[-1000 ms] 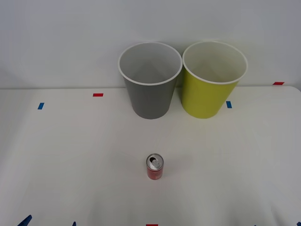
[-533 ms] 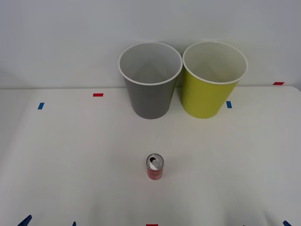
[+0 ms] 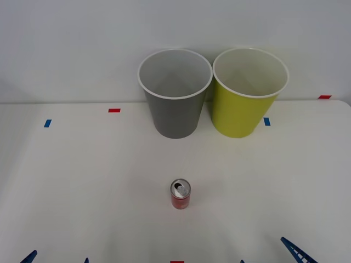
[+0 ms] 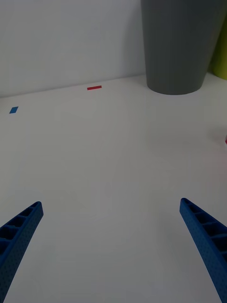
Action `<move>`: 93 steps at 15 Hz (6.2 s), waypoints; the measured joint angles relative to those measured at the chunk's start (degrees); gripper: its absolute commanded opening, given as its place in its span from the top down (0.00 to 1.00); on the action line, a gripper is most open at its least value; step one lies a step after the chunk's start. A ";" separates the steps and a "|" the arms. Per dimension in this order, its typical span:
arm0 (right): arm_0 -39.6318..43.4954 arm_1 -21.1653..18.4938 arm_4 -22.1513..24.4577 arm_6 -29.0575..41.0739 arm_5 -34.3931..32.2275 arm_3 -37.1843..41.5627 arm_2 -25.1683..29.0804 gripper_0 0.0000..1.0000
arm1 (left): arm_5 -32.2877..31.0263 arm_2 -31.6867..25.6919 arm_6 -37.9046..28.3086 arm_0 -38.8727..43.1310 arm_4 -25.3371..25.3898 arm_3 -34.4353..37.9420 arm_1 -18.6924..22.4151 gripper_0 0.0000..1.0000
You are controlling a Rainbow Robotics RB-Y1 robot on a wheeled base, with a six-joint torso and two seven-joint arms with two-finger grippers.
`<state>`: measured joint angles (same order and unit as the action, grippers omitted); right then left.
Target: Put cans in the gray bin and PET bottles in the light green bin.
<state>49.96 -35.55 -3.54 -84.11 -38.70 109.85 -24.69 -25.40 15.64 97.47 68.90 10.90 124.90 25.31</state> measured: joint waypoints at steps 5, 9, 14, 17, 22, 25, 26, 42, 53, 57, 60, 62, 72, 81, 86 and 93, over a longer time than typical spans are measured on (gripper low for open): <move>-7.79 1.31 -0.54 -0.47 -0.74 -4.45 -4.00 0.00 | 0.00 0.00 0.00 0.00 0.00 0.00 0.00 0.00; -15.68 3.29 -0.99 -0.68 -0.45 -8.54 -7.27 0.00 | 0.00 0.00 0.00 0.00 0.00 0.00 0.00 0.00; -24.94 6.34 -1.53 -1.11 0.26 -15.60 -10.50 0.00 | 0.00 0.00 0.00 0.00 0.00 0.00 0.00 0.00; -28.35 7.88 -2.07 -1.35 0.27 -17.96 -12.36 0.00 | 0.00 0.00 0.00 0.00 0.00 0.00 0.00 0.00; -32.78 10.26 -1.86 -1.85 1.33 -20.90 -13.77 0.00 | 0.00 0.00 0.00 0.00 0.00 0.00 0.00 0.00; -34.45 11.17 -1.76 -2.34 2.87 -21.00 -14.14 0.00 | 0.00 0.00 0.00 0.00 0.00 0.00 0.00 0.00; -34.92 11.46 -1.75 -2.41 3.32 -21.00 -14.31 0.00 | 0.00 0.00 0.00 0.00 0.00 0.00 0.00 0.00; -40.32 14.72 -2.25 -4.51 12.08 -21.00 -14.51 0.00 | 0.00 0.00 0.00 0.00 0.00 0.00 0.00 0.00; -40.82 15.66 -3.79 -4.02 13.21 -21.00 -14.51 1.00 | 0.00 0.00 0.00 0.00 0.00 0.00 0.00 0.00; -40.79 15.67 -4.33 -3.37 13.23 -21.00 -14.51 1.00 | 0.00 0.00 0.00 0.00 0.00 0.00 0.00 0.00; -40.86 15.68 -4.76 -3.04 13.43 -20.92 -14.06 1.00 | 0.00 0.00 0.00 0.00 0.00 0.00 0.00 0.00; -40.84 15.52 -4.74 -3.06 16.42 -19.07 -13.48 1.00 | 0.00 0.00 0.00 0.00 0.00 0.00 0.00 0.00; -38.66 15.12 -4.86 -2.56 56.41 12.88 -7.62 1.00 | 0.00 0.00 0.00 0.00 0.00 0.00 0.00 0.00; -51.74 20.00 -6.78 0.90 92.88 32.18 -1.80 1.00 | 0.00 0.00 0.00 0.00 0.00 0.00 0.00 0.00; -64.50 20.89 -13.63 2.26 102.17 32.48 3.88 1.00 | 0.00 0.00 0.00 0.00 0.00 0.00 0.00 0.00; -75.82 20.42 -15.75 3.56 101.77 27.63 7.29 1.00 | 0.00 0.00 0.00 0.00 0.00 0.00 0.00 0.00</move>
<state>-25.86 -15.13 -19.28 -80.56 63.08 137.48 -17.40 -25.40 15.64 97.47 68.91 10.90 124.89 25.31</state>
